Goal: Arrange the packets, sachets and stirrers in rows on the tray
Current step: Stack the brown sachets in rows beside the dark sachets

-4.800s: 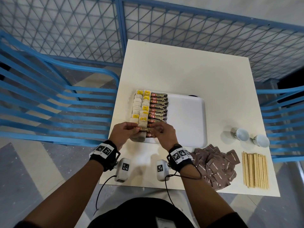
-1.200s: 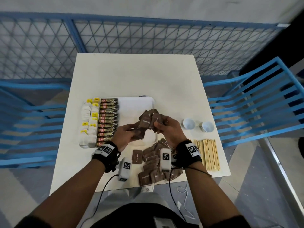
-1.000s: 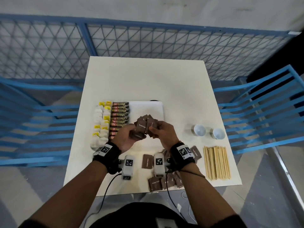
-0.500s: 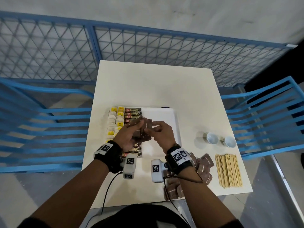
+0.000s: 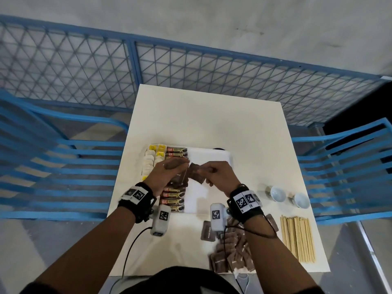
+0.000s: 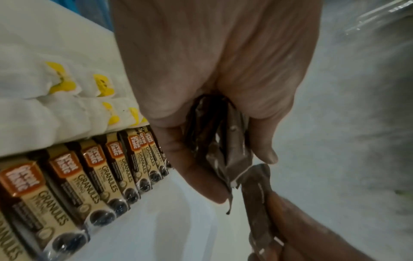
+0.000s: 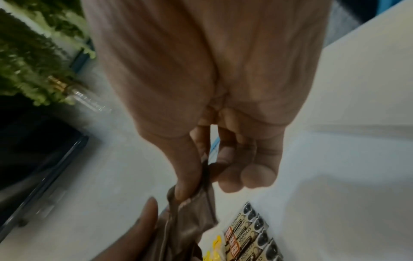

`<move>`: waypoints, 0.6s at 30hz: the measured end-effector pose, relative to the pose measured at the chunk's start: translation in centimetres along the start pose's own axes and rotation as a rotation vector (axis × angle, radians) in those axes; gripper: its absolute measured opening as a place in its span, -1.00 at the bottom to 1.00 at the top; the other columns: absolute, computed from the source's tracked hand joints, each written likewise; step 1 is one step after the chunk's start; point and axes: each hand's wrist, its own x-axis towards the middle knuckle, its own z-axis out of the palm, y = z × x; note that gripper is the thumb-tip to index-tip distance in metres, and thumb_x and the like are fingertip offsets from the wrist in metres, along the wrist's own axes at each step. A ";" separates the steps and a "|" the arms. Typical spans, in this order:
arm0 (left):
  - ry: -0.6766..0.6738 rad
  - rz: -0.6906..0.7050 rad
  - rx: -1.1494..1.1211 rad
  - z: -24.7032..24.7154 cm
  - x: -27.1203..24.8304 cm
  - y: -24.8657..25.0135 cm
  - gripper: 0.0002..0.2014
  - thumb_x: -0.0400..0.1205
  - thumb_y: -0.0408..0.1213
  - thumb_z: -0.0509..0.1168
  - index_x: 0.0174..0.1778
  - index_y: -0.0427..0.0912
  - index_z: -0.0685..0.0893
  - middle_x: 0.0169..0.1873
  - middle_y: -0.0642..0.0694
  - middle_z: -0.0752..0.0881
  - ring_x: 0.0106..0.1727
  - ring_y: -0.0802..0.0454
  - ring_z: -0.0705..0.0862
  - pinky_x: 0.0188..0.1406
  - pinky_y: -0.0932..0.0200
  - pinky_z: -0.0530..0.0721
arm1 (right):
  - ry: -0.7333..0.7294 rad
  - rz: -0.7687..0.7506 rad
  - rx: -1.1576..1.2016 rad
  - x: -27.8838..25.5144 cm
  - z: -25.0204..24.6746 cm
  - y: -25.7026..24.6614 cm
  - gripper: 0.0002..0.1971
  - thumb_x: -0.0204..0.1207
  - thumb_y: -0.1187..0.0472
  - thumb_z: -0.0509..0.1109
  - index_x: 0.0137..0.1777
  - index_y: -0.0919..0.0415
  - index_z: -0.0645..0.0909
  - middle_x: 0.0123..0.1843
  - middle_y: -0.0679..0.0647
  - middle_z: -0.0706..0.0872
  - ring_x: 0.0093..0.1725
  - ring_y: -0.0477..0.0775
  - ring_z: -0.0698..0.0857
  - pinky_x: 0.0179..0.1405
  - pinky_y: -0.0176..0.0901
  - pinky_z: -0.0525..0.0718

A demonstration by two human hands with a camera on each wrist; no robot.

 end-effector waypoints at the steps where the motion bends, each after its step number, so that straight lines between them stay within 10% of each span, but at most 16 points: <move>1: -0.008 0.035 0.058 0.2 0.1 0.0 -0.76 0.59 -0.30 0.53 0.17 -0.20 0.81 0.06 -0.21 0.85 -0.02 -0.06 0.79 -0.02 -0.01 0.77 | -0.032 -0.023 -0.040 0.2 -0.1 -0.1 -0.96 0.47 0.18 0.60 -0.13 0.12 0.84 -0.39 0.03 0.79 -0.46 -0.09 0.63 -0.44 -0.25 0.60; 6: 0.074 0.137 0.133 1.0 0.4 -0.9 -0.86 0.57 -0.37 0.54 -0.01 -0.35 0.83 -0.11 -0.19 0.84 -0.08 0.01 0.77 -0.05 0.13 0.69 | -0.062 -0.120 -0.142 1.1 0.0 -0.1 -0.91 0.50 0.17 0.58 -0.05 0.14 0.85 -0.36 -0.13 0.77 -0.46 -0.28 0.65 -0.38 -0.43 0.55; 11: 0.207 0.084 0.028 1.7 1.0 -1.3 -0.86 0.60 -0.29 0.52 0.02 -0.27 0.85 -0.19 -0.17 0.85 -0.21 -0.09 0.76 -0.27 0.14 0.70 | 0.082 -0.047 0.066 1.4 0.4 0.7 -0.82 0.64 0.29 0.39 -0.10 0.14 0.82 -0.37 0.09 0.77 -0.47 0.05 0.66 -0.37 -0.03 0.69; 18: 0.327 0.084 -0.015 1.1 1.5 -1.5 -0.87 0.56 -0.26 0.57 -0.04 -0.22 0.86 -0.12 -0.29 0.87 -0.16 -0.19 0.82 -0.04 -0.16 0.78 | 0.080 0.039 0.209 1.6 -0.9 1.2 -0.83 0.60 0.11 0.48 0.04 0.22 0.76 -0.22 0.08 0.82 -0.31 0.05 0.78 -0.37 -0.09 0.73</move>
